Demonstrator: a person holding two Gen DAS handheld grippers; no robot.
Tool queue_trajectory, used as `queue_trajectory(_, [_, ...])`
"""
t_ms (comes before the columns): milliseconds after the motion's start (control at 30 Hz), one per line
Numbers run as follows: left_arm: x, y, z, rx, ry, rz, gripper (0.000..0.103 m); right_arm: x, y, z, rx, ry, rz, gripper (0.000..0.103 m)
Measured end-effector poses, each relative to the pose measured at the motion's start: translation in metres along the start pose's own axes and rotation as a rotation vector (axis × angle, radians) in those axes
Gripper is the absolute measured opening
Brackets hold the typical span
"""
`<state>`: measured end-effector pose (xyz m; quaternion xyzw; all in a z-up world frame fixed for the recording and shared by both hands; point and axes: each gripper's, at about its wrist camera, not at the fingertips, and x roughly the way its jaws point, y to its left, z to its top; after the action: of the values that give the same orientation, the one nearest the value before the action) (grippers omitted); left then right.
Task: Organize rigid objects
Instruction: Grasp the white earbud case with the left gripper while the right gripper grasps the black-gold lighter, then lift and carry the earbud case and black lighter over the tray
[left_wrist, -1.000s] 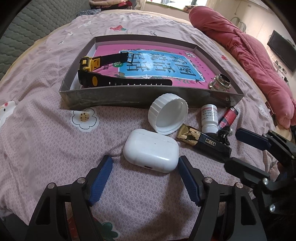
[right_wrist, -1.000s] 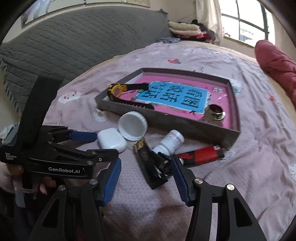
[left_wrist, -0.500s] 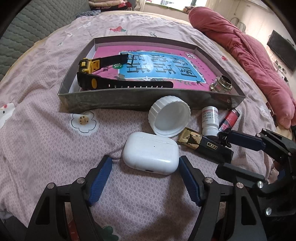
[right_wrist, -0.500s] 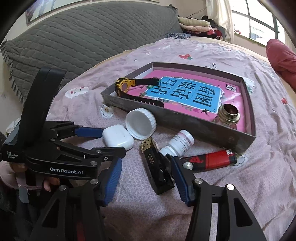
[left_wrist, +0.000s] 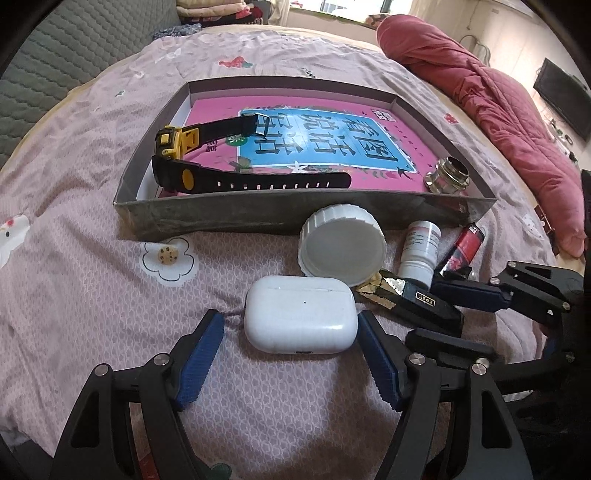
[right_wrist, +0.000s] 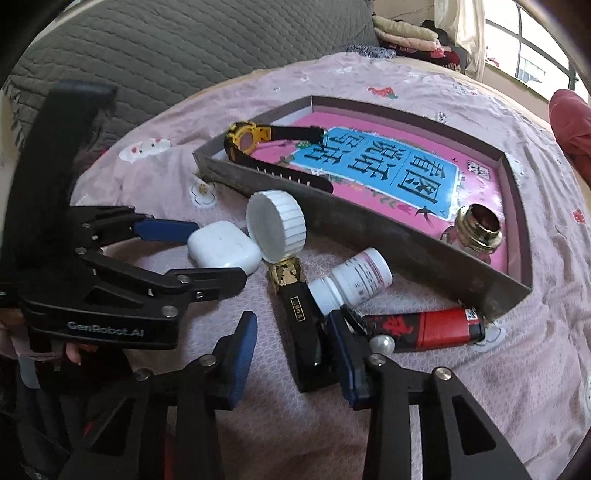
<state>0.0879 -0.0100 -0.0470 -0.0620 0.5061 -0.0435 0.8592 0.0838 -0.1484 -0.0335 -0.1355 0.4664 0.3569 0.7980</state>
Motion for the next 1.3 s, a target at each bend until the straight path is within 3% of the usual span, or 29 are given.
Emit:
queue_trajectory(300, [0.004,0.000,0.002,-0.001,-0.002,-0.002,0.075,0.016,0.009,0.007,-0.056,0.027,-0.024,0.032])
queue_trajectory(367, [0.005,0.000,0.003,-0.001,-0.001,0.001,0.075,0.017,0.008,0.007,-0.051,0.027,-0.032,0.026])
queue_trajectory(700, [0.011,-0.004,0.003,0.025,-0.013,0.026,0.075,0.012,0.010,0.006,-0.039,0.000,-0.034,0.023])
queue_trajectory(767, [0.011,-0.005,0.003,0.033,-0.013,0.025,0.073,0.010,0.010,0.005,-0.030,-0.009,-0.031,0.023])
queue_trajectory(867, [0.010,-0.004,0.003,0.034,-0.012,0.013,0.062,0.008,0.012,0.003,-0.034,-0.016,-0.027,0.023])
queue_trajectory(1300, [0.005,0.002,0.002,0.019,-0.016,-0.017,0.062,0.002,0.009,0.000,0.034,-0.034,0.005,0.023])
